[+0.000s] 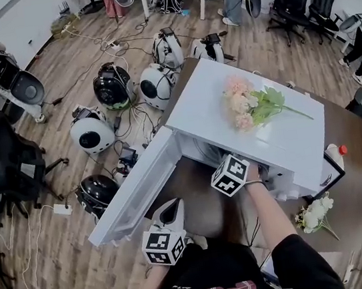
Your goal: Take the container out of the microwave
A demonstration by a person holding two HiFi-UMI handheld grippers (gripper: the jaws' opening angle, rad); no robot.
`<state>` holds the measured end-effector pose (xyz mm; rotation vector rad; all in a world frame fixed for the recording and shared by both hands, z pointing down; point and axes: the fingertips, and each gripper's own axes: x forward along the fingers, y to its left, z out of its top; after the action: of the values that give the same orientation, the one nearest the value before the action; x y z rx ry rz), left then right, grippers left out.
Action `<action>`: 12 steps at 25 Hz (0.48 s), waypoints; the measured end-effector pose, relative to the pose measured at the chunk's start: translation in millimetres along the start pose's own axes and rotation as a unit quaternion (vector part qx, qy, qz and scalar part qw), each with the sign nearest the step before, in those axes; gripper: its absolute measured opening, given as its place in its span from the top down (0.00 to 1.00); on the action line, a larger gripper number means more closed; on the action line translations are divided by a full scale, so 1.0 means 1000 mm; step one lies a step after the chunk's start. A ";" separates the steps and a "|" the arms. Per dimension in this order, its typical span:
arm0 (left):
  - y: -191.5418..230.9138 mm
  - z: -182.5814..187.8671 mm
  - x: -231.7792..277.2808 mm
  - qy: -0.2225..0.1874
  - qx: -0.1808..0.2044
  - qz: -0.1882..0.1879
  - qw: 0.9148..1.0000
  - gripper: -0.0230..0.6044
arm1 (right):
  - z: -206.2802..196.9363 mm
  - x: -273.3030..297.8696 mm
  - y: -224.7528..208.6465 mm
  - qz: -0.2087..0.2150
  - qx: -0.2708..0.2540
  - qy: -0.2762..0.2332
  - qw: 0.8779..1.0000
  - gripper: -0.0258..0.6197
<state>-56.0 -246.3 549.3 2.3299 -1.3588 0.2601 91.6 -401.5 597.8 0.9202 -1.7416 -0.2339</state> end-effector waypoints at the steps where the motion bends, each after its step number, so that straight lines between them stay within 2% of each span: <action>1: -0.001 0.000 0.000 0.000 0.000 -0.001 1.000 0.95 | 0.000 -0.001 0.001 0.005 0.003 0.001 1.000 0.87; 4: -0.003 0.001 0.000 -0.001 0.001 -0.004 1.000 0.95 | -0.002 -0.002 0.005 0.020 0.012 0.006 1.000 0.90; 12: -0.005 0.001 -0.004 -0.006 0.002 -0.007 1.000 0.95 | -0.005 -0.008 0.009 0.025 0.016 0.015 0.999 0.91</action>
<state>-53.3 -241.4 545.1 2.3471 -1.3482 0.2468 92.9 -388.8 599.2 0.8984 -1.7433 -0.1591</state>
